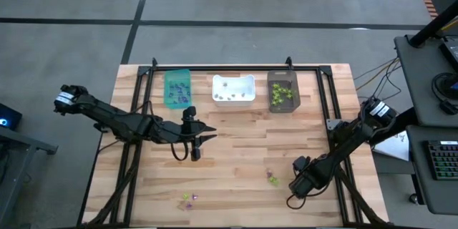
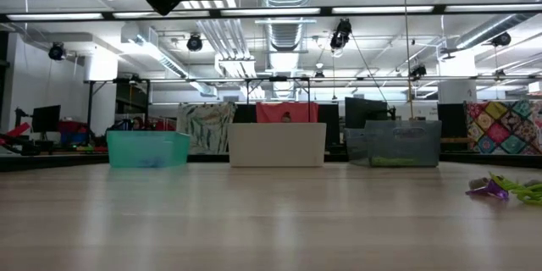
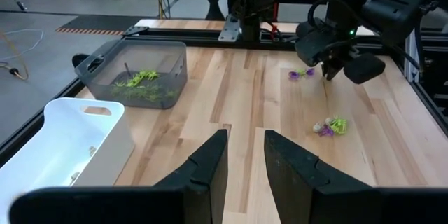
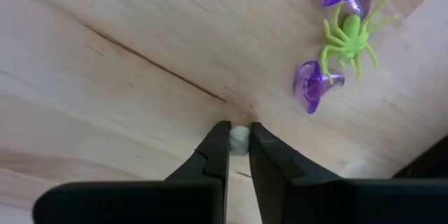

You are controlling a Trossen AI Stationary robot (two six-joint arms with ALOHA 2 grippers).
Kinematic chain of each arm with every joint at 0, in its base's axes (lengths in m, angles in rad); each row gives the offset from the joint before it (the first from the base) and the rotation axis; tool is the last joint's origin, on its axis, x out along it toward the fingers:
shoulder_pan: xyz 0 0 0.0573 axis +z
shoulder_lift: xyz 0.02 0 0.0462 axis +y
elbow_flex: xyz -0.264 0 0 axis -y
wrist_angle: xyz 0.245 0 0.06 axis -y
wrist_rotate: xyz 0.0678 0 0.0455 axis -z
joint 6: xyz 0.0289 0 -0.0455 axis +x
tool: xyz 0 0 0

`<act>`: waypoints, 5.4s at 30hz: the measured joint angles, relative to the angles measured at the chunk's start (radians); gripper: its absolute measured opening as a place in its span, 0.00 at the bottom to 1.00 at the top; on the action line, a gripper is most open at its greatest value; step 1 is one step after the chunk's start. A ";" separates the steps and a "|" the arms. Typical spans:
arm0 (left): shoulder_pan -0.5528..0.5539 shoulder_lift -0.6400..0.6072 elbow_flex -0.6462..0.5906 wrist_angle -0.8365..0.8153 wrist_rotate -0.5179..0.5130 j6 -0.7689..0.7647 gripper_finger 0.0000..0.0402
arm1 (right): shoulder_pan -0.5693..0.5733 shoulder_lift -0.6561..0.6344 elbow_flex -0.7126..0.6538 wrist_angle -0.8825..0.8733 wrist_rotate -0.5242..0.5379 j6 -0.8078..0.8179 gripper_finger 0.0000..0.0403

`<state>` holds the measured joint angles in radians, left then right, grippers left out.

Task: Sort Halloween decoration
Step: Put the white skull toy into the white bin, then put the purple witch hat toy into the light blue bin

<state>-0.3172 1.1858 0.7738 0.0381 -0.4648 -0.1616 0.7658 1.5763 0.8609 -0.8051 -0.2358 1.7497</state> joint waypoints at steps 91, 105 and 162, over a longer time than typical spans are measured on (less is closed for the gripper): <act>0.000 -0.046 0.000 -0.113 0.000 -0.022 0.19 | -1.143 0.274 0.741 -0.001 0.435 -1.691 0.24; 0.000 -0.041 0.000 -0.081 0.002 -0.067 0.19 | -0.891 -0.007 0.732 -0.291 0.311 -1.530 0.20; -0.005 -0.041 -0.002 -0.010 0.003 -0.159 0.19 | -0.266 -0.097 -0.015 -0.304 0.052 -0.614 0.40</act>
<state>-0.3222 1.1446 0.7715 0.0280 -0.4614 -0.3202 0.4995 1.4793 0.8463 -1.1091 -0.1841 1.1356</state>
